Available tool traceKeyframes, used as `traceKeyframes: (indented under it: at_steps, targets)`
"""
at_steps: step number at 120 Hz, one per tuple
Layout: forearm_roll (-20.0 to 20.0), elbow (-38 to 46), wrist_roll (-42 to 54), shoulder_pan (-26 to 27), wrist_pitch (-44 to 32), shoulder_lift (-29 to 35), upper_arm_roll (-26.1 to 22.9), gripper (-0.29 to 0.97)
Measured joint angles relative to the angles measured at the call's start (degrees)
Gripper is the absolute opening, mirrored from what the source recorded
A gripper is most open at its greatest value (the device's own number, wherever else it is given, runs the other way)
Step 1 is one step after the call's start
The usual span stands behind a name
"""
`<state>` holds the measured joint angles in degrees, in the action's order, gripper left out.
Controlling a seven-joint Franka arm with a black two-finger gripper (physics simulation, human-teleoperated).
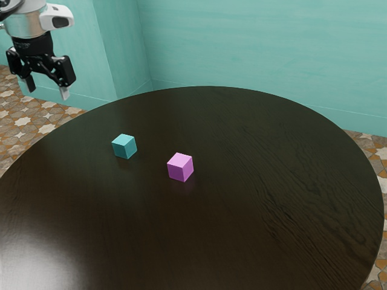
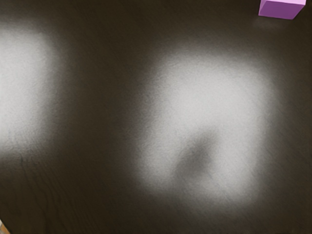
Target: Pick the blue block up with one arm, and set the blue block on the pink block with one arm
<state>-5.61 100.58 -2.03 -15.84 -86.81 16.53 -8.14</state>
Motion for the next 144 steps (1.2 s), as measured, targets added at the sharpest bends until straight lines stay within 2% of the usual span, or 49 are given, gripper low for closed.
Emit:
traceKeyframes:
  at_steps: [16, 40, 61, 81, 90, 112, 144]
  targets:
    - [0.20, -0.02, -0.43, -0.16, -0.32, -1.21, 0.14, 0.68]
    - [-2.30, 0.06, -2.15, -1.50, -3.49, -12.37, 0.15, 0.68]
    - [-2.79, 3.13, -4.69, -1.97, -14.02, -20.49, 0.23, 0.68]
    - [-2.69, 3.94, -6.44, -2.45, -23.51, -24.54, 0.31, 0.68]
    - [-2.75, 3.29, -6.65, -2.62, -27.57, -28.22, 0.28, 0.68]
    - [-2.74, -1.25, -6.66, -3.61, -34.58, -35.36, 0.23, 0.68]
    - [-2.58, -12.70, -1.69, -6.13, -39.23, -47.92, -0.92, 0.68]
